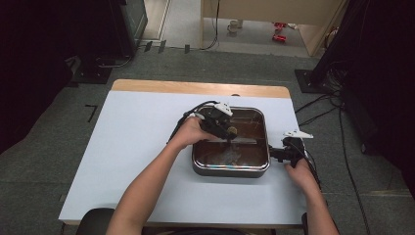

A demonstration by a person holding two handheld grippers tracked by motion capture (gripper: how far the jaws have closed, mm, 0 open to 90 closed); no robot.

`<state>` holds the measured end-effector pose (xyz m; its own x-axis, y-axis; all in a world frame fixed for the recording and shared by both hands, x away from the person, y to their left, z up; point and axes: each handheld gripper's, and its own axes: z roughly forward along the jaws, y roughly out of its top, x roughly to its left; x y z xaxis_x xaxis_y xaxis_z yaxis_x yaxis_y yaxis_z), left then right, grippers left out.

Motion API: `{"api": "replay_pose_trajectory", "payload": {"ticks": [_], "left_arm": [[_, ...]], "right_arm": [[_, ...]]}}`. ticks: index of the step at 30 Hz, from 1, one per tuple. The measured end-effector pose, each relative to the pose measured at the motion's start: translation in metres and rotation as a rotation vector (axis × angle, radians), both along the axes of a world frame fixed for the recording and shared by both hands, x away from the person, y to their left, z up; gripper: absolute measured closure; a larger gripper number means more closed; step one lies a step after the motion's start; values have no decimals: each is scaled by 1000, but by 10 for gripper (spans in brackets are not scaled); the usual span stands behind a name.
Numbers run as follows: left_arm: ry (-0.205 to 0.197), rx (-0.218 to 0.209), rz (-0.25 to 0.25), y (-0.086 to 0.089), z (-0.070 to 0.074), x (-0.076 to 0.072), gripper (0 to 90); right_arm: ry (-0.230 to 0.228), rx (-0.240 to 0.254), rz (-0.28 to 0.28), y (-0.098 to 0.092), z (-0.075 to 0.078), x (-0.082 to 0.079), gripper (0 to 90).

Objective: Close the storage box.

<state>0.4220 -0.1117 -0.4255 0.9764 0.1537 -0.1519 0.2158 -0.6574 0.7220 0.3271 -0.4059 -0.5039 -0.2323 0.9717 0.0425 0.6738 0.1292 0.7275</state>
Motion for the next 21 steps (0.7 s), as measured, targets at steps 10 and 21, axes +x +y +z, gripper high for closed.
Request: {"api": "replay_pose_trajectory", "payload": {"ticks": [10, 21], "left_arm": [[26, 4, 48, 3, 1, 1, 490], [26, -3, 137, 22, 20, 0, 366]], "right_arm": [[0, 0, -1, 0, 0, 0, 142], [1, -1, 1, 0, 0, 0, 142]]}}
